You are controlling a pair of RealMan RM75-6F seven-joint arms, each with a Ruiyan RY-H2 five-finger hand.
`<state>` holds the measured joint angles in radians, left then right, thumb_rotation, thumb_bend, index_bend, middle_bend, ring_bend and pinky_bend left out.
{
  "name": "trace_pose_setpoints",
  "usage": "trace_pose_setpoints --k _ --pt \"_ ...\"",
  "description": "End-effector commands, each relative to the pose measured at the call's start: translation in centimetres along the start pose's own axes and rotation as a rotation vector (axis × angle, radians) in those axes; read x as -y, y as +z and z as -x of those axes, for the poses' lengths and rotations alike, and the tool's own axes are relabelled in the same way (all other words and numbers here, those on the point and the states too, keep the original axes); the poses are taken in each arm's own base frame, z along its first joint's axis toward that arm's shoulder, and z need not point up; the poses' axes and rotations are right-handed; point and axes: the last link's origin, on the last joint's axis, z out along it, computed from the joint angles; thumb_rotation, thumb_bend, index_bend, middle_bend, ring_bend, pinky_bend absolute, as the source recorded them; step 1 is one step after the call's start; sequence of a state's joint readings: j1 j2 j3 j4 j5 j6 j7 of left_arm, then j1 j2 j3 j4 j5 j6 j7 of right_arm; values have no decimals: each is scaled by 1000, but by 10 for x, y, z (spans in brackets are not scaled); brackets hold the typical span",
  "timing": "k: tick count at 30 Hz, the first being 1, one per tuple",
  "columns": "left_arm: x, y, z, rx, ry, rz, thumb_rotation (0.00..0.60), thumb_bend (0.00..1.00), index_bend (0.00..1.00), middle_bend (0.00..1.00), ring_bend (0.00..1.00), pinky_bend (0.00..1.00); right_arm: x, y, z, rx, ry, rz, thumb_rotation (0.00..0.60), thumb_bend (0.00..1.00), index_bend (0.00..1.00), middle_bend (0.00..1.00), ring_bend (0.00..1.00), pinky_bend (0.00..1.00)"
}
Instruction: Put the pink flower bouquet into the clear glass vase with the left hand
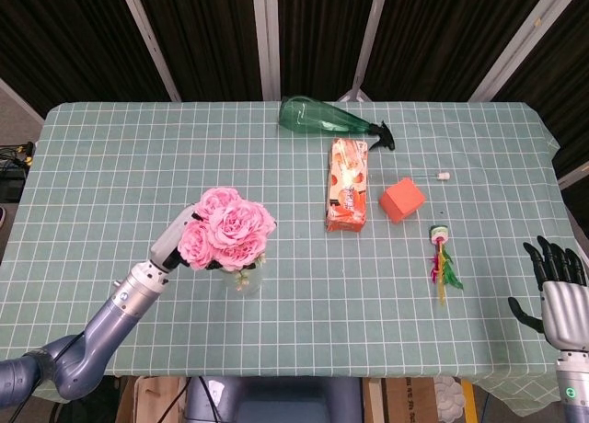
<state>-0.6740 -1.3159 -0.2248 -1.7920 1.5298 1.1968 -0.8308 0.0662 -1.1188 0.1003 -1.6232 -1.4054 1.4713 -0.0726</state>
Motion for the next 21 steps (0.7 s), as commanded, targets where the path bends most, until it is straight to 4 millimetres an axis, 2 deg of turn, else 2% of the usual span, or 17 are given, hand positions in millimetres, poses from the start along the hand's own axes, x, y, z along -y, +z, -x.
trace_pose_setpoints --k 1,6,11,14,21 --pt "7 -5 -2 -4 -2 -10 600 431 407 429 235 230 0 0 0 1 1 0 600 291 120 27 10 0" --pt "18 -10 -8 1 9 -32 600 424 390 401 206 206 0 0 0 0 0 1 600 291 120 27 10 0" --pt "29 -17 -11 64 26 -82 600 312 284 283 101 129 0 0 0 1 -1 1 600 290 120 27 10 0" --pt "31 -19 -15 113 32 -102 600 276 236 236 63 101 1 0 0 -1 -3 -1 600 290 120 27 10 0" --pt "27 -25 -24 191 37 -120 600 239 193 190 33 82 2 -1 0 -4 -3 -2 600 291 120 27 10 0"
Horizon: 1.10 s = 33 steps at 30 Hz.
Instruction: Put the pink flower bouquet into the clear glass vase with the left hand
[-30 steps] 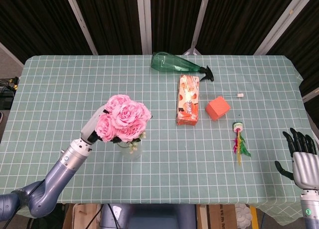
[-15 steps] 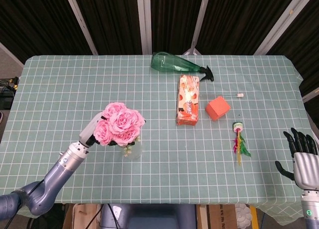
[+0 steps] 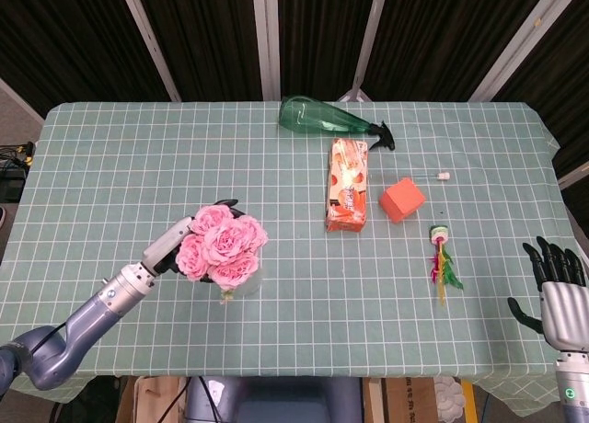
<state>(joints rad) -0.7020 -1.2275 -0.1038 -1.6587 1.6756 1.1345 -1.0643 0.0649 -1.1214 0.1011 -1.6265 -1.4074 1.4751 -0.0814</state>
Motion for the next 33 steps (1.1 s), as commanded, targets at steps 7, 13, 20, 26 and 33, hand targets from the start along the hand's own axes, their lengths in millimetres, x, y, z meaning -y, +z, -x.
trace_pose_setpoints --k 7,13,20,26,33 --pt "-8 -26 -23 26 78 -39 600 163 97 104 0 37 1 -1 -1 -6 2 -4 600 291 120 27 10 0" --pt "-26 -51 -51 -38 292 -90 600 149 66 65 0 27 2 -1 0 -4 2 -5 600 291 120 26 10 0" --pt "-47 -88 -69 -152 747 -205 600 109 39 63 0 19 4 -2 1 -4 -2 -5 600 291 120 26 10 0" --pt "-44 -162 -73 -395 1183 -464 600 128 73 73 0 16 6 -2 2 0 -6 -22 600 291 124 27 10 0" --pt "-10 -226 -62 -505 1134 -621 600 132 76 79 0 17 7 -2 2 5 -10 -76 600 290 131 27 10 0"
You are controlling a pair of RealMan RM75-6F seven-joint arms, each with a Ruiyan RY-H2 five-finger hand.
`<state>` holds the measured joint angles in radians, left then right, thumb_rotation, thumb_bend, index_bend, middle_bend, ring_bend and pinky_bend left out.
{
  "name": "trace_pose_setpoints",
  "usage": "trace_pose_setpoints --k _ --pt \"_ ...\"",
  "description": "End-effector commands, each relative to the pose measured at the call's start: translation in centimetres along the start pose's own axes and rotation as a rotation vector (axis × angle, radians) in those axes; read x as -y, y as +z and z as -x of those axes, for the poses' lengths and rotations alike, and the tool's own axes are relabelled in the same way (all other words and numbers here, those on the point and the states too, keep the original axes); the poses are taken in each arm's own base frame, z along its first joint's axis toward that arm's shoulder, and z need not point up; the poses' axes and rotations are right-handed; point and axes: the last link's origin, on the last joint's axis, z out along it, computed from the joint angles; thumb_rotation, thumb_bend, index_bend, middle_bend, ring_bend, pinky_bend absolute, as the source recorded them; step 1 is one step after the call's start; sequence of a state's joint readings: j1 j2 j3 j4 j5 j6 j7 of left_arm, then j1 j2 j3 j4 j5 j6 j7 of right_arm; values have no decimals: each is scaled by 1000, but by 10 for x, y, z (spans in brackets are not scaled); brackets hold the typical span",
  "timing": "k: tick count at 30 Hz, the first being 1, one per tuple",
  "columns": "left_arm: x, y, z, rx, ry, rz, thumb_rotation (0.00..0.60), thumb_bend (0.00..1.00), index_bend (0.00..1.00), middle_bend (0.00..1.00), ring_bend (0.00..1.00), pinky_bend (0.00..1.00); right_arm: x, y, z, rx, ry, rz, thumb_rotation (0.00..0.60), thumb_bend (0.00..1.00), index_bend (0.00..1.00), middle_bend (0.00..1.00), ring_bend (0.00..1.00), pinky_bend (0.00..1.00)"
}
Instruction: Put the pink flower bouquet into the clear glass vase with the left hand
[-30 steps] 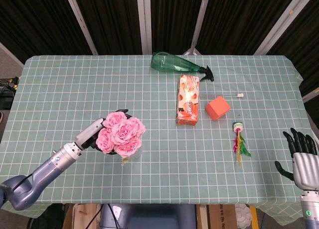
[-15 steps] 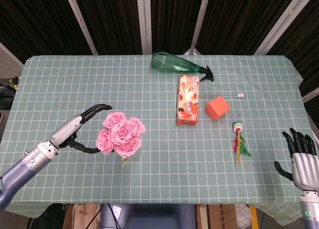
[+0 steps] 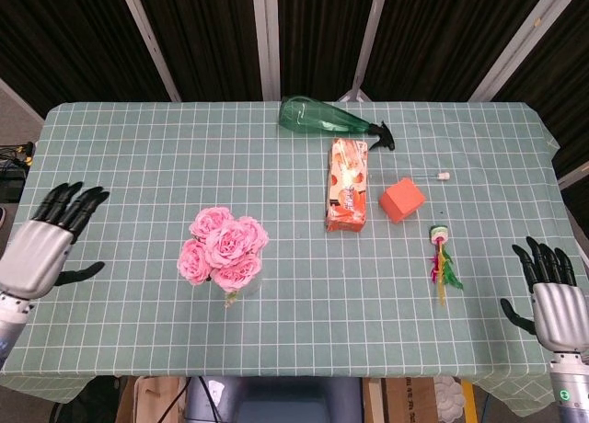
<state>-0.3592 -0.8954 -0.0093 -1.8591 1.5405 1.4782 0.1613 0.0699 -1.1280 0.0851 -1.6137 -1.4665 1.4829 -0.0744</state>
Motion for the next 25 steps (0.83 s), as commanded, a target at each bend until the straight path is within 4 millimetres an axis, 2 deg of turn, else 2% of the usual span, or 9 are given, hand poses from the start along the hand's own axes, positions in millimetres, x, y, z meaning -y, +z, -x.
trace_pose_setpoints --k 1,6,13,25 --pt "42 -72 25 10 -29 -287 600 133 76 80 0 17 0 0 0 5 -6 -20 600 291 130 27 10 0" --pt "54 -78 41 23 -56 -316 600 134 77 81 0 16 -1 -1 -1 10 -14 -36 600 291 130 26 10 0" --pt "55 -74 63 39 -131 -279 600 140 79 86 0 17 -1 0 0 20 -23 -46 600 291 130 26 10 0" --pt "56 -81 59 8 -165 -235 600 140 93 87 0 16 1 1 2 32 -27 -56 600 291 131 26 10 0"
